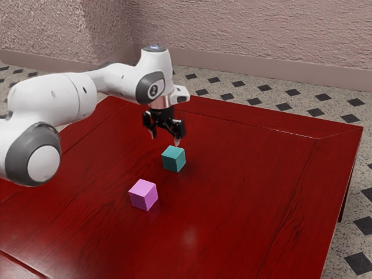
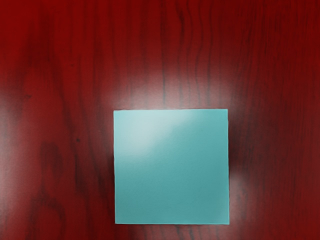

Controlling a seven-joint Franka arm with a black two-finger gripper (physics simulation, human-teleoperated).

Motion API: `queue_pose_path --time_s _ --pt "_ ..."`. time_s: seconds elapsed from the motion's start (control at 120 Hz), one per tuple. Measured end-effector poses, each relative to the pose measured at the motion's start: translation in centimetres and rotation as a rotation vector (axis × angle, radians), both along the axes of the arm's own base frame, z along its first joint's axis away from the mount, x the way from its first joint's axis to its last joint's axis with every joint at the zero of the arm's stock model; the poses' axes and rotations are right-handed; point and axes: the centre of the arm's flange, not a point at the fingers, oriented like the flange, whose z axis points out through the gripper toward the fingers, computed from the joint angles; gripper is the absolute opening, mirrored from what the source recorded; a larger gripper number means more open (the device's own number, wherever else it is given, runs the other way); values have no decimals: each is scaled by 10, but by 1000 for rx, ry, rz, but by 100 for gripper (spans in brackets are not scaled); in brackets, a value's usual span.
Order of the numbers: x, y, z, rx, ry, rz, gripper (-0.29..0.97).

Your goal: Pick up the blue block with one arm, and put the blue block on the pink block with one arm

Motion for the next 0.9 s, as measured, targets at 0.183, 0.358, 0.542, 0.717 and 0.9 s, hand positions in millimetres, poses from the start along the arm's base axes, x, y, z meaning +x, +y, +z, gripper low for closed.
queue_pose_path --time_s 0.183,0.358,0.542,0.717,0.9 --pt "9 0 -22 -5 1 -12 68" --pt "16 -1 -33 -9 -9 -24 68" --pt "22 -2 -48 -12 -13 -32 68" --pt "24 -1 -60 -12 -8 -35 68" --pt "25 -1 -76 -12 5 -38 68"
